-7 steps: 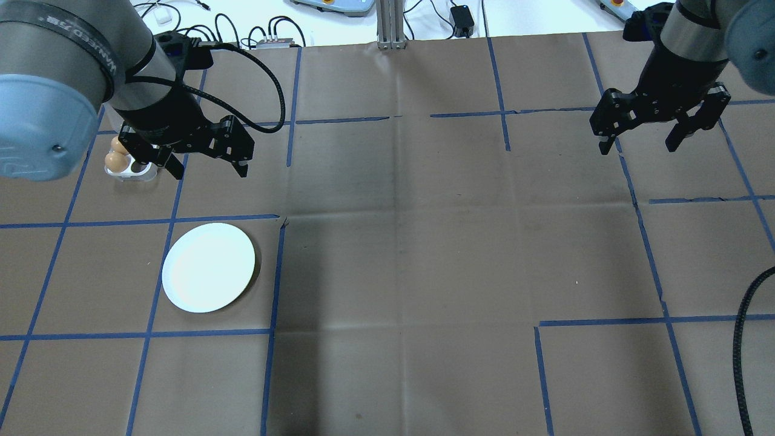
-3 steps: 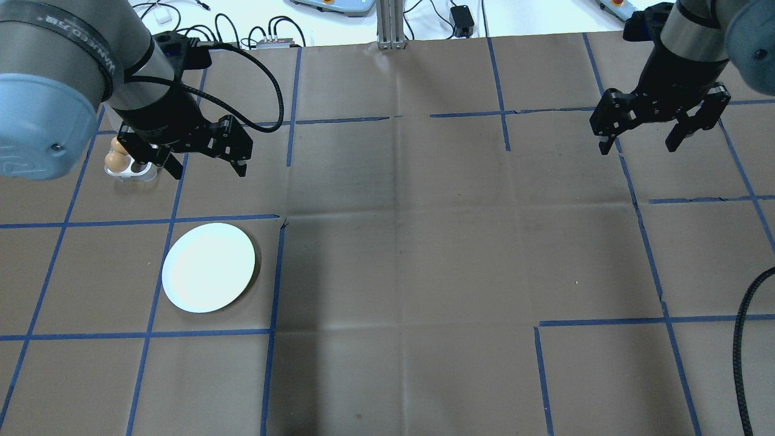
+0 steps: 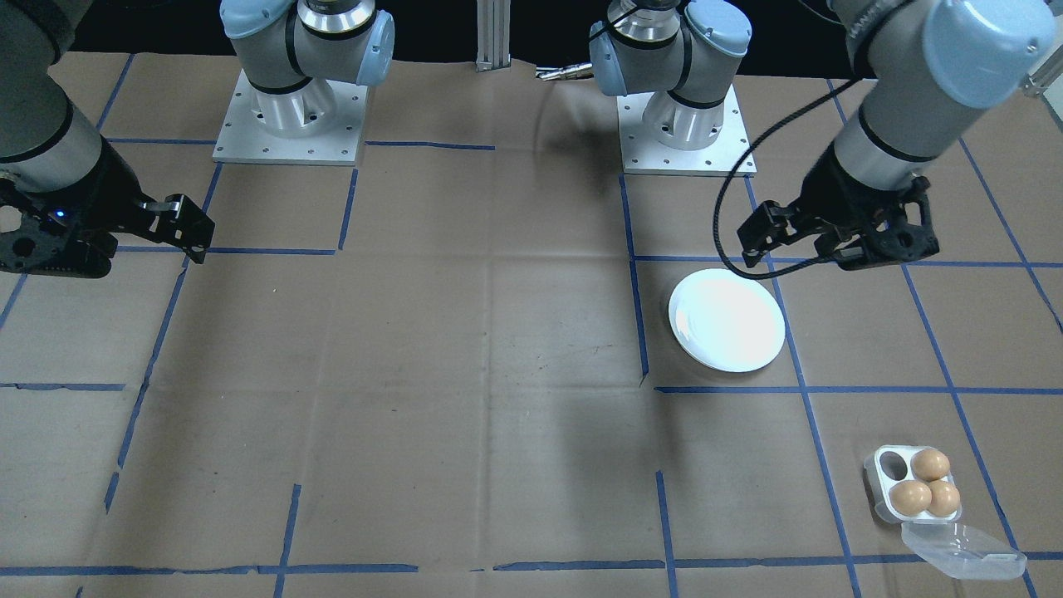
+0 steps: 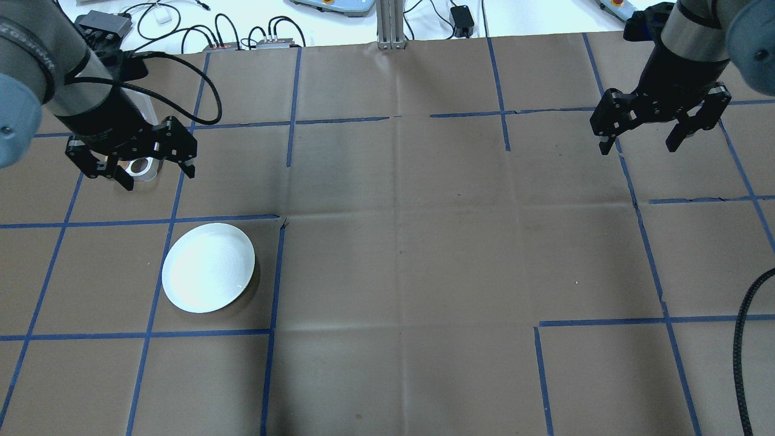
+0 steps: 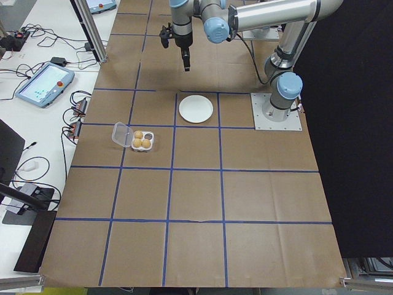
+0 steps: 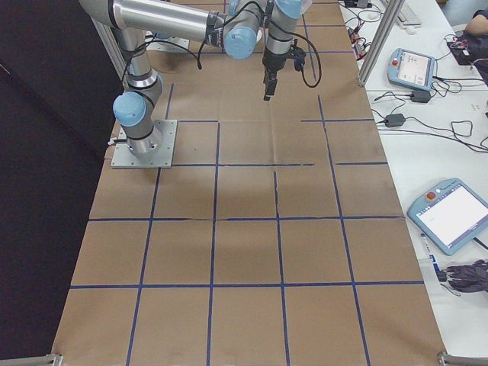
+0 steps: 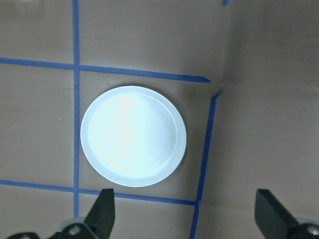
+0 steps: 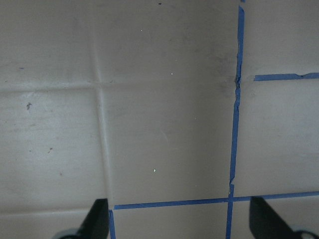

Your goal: Place egg on plate

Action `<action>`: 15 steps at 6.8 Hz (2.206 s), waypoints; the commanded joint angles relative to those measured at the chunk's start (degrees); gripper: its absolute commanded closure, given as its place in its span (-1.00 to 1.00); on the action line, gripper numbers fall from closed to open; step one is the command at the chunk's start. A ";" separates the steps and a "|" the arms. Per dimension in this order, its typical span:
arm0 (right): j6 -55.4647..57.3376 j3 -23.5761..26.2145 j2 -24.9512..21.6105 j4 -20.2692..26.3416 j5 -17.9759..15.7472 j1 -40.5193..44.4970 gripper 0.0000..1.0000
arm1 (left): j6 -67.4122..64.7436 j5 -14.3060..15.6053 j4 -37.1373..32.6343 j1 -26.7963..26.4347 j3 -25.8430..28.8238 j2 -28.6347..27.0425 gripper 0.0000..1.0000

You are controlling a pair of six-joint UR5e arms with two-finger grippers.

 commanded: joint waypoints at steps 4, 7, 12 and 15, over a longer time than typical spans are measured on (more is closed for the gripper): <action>0.00 0.00 0.00 0.00 0.00 0.00 -1.00 | 11.97 -0.03 15.78 12.90 0.94 -16.18 -0.99; 0.00 0.00 0.00 0.00 0.00 0.00 -1.00 | 23.35 0.14 26.01 16.60 2.68 -24.37 -0.99; 0.00 0.00 0.00 0.00 0.00 0.00 -1.00 | 29.87 1.11 29.73 16.60 9.98 -31.85 -0.99; 0.00 0.00 0.00 0.00 0.00 0.00 -1.00 | 29.88 0.76 30.08 16.16 11.92 -33.45 -0.99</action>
